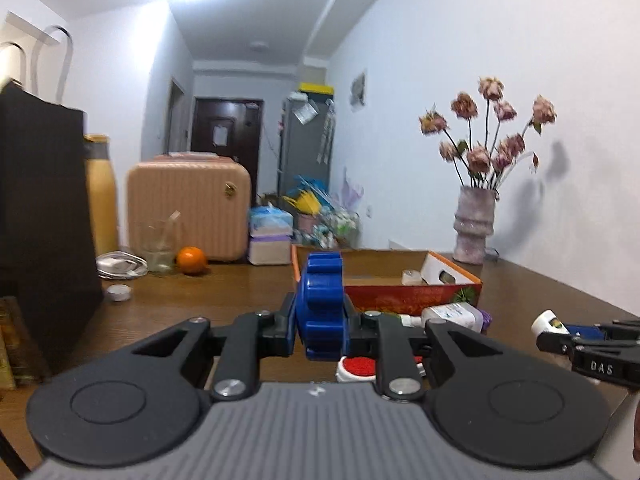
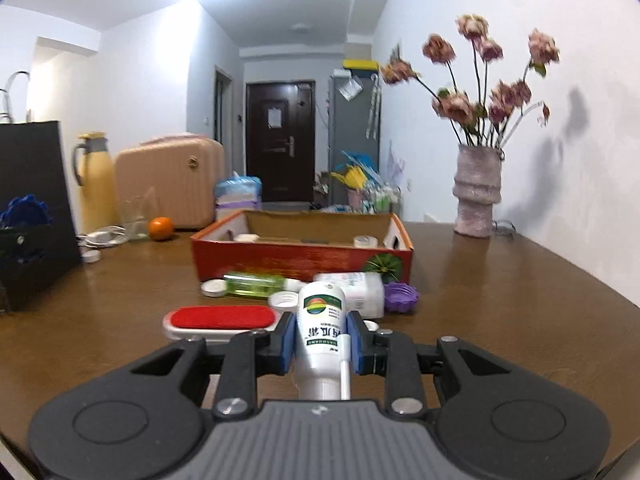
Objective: Organize rigid objects
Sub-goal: 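Carry the blue cap into the box and release while the right tool drops the white tube in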
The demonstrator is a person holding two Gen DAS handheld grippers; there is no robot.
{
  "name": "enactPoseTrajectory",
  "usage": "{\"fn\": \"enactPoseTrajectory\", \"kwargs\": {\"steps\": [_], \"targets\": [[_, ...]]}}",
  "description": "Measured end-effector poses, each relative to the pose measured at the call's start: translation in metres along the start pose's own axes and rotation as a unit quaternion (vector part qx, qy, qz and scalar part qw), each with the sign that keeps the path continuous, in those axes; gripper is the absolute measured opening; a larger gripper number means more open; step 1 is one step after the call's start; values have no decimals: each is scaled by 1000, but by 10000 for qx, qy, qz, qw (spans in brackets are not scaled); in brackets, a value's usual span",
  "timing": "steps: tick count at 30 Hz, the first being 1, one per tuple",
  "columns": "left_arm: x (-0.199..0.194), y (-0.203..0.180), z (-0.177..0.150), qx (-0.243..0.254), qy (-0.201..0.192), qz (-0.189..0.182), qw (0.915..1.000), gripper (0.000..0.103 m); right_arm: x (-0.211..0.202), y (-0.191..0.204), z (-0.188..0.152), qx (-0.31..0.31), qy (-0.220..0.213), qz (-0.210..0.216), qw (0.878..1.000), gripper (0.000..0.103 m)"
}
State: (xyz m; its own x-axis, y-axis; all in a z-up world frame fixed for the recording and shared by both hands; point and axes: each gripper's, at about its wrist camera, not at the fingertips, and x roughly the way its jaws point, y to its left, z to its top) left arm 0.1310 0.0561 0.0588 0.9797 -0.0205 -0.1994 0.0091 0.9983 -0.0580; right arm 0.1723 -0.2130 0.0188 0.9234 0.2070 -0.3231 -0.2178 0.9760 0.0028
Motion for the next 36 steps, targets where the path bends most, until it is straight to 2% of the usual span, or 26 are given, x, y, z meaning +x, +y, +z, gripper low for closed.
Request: {"fn": "enactPoseTrajectory", "kwargs": {"steps": [5, 9, 16, 21, 27, 32, 36], "targets": [[-35, 3, 2, 41, -238, -9, 9997, 20, -31, 17, 5, -54, -246, 47, 9997, 26], [-46, 8, 4, -9, -363, -12, 9993, 20, -45, 24, 11, -126, -431, 73, 9990, 26], [-36, 8, 1, -58, -266, -73, 9996, 20, -28, 22, 11, -98, -299, 100, 9995, 26], [-9, 11, -5, -97, -22, -16, 9999, 20, 2, 15, 9, -31, -93, 128, 9999, 26], [38, 16, 7, -117, 44, -57, 9999, 20, 44, 4, 26, 17, -123, 145, 9998, 26], [101, 18, 33, -117, 45, -241, 9996, 20, 89, -11, 64, 10, -163, 424, 9990, 26], [169, 23, 62, -271, 376, -607, 9971, 20, 143, -28, 102, -5, -71, 640, 9979, 26]]}}
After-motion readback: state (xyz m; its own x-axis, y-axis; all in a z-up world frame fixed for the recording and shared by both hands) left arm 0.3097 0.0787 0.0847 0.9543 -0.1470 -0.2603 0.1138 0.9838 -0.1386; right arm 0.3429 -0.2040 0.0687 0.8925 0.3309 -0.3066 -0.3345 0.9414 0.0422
